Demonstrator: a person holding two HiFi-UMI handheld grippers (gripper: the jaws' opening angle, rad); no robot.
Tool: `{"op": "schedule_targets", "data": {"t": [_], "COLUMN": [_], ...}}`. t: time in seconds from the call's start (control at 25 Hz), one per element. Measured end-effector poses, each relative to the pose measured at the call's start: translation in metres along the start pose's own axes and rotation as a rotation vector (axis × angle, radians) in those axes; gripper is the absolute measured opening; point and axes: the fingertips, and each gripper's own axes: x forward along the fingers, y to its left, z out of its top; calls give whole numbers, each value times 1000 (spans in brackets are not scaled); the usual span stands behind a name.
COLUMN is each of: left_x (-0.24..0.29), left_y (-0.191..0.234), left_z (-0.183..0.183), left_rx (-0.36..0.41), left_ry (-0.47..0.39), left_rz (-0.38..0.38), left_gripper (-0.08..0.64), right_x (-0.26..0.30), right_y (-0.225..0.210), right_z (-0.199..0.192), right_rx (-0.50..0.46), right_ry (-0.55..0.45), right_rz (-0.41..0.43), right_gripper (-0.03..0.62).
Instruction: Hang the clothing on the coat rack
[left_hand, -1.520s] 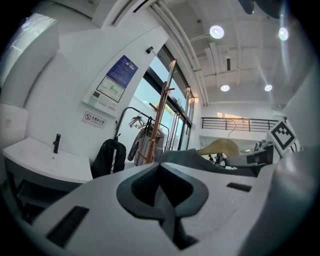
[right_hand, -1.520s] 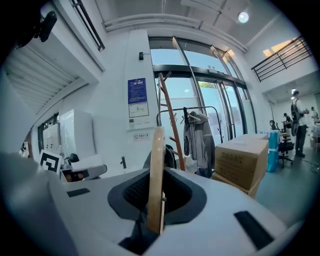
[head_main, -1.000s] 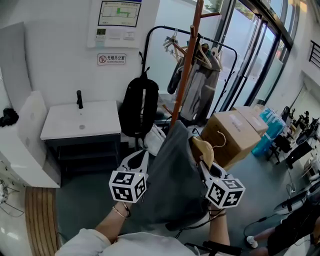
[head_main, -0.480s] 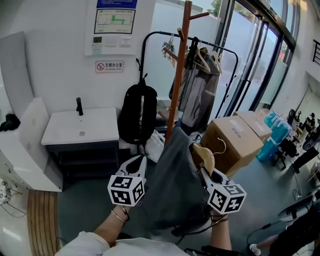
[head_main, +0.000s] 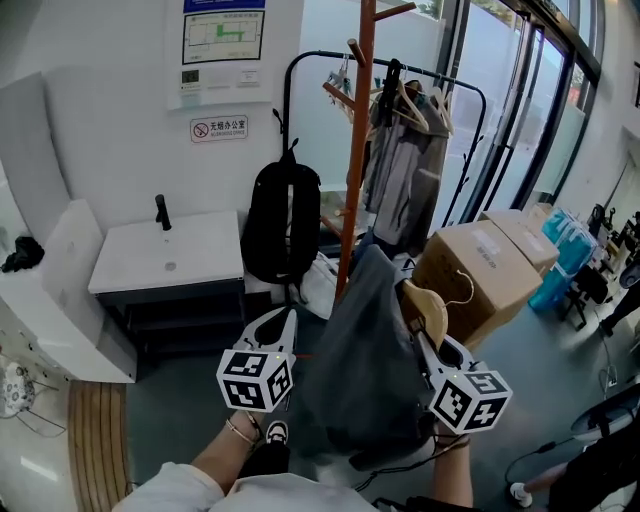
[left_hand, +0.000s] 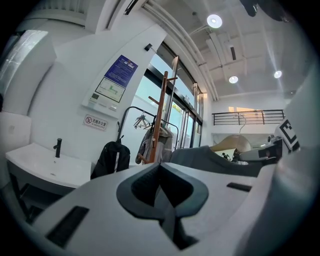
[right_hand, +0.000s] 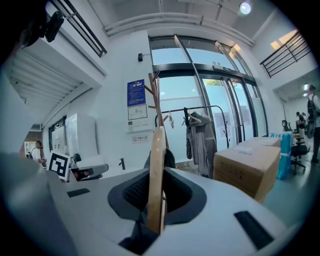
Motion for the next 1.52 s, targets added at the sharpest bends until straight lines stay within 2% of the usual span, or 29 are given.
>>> {"op": "schedule_targets", "data": {"t": [0.16, 0.4, 0.76, 1.2, 1.52], "left_x": [20, 60, 122, 177, 213], "left_y": [0, -3, 12, 58, 101], "left_z": [-4, 0, 10, 25, 49], "left_rx": [-22, -35, -39, -14, 11], "left_ry": [1, -10, -17, -13, -41], "left_rz": [-28, -89, -141, -152, -148], "left_gripper": [8, 8, 8, 8, 8], "right_x": [-3, 4, 44, 111, 163], "right_y": [-14, -37, -62, -89, -106], "right_z": [9, 34, 54, 69, 77], "right_rx": [21, -3, -21, -11, -2], "right_ry": [-12, -28, -37, -49, -64], "right_rz": [-38, -112, -204, -291, -373], "right_gripper": [69, 69, 69, 69, 69]}}
